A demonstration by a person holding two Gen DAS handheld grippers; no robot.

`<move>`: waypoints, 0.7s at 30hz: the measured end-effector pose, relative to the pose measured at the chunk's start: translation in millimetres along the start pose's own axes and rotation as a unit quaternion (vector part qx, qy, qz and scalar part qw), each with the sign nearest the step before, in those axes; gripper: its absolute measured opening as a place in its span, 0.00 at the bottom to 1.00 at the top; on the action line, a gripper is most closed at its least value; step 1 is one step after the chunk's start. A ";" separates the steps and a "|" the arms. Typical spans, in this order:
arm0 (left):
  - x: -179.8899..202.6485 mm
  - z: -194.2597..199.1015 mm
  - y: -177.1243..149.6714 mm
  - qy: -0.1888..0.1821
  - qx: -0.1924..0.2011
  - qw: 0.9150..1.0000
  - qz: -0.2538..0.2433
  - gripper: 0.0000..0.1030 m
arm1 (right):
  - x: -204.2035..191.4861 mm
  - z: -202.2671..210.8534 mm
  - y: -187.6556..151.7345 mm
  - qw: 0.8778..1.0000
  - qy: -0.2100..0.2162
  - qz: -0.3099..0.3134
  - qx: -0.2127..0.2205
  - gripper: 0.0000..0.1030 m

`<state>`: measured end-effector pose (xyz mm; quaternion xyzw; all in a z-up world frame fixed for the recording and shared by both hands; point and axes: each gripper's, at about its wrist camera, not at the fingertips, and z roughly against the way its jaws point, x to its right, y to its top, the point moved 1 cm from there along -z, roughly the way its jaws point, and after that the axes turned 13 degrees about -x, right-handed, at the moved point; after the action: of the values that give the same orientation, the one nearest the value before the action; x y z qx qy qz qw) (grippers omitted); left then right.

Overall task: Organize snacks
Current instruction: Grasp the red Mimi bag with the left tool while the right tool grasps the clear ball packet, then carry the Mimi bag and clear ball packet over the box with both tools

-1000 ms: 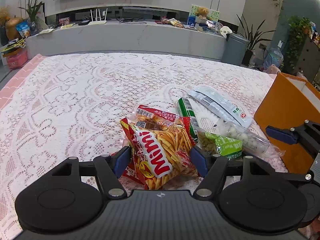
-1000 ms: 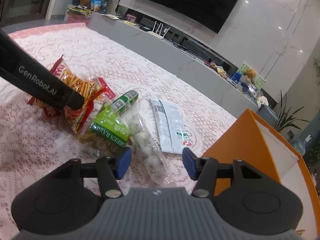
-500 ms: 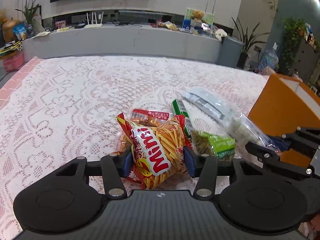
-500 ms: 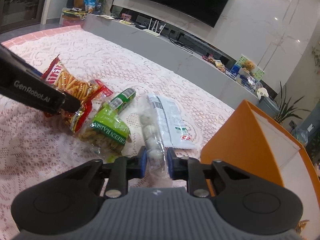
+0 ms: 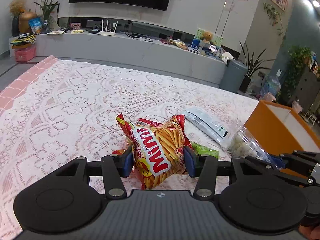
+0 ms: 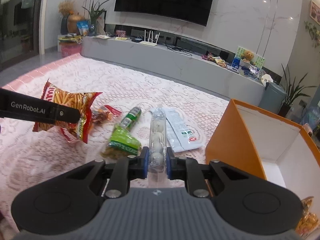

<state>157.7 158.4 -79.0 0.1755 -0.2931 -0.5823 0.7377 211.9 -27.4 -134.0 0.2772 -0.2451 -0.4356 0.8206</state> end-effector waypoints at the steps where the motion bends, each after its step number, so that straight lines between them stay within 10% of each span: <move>1: 1.4 3.2 -1.4 0.000 0.001 1.000 0.001 0.55 | 1.1 3.8 -1.0 1.000 0.004 -0.003 0.001 0.14; 21: 85.1 80.7 -19.2 -0.044 0.004 0.998 -0.038 0.54 | 22.8 138.2 -35.3 0.994 0.041 -0.071 0.074 0.14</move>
<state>104.6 78.1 -9.2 0.1637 -0.3212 -0.6161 0.7003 113.9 -96.6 -53.6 0.3715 -0.2225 -0.4619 0.7741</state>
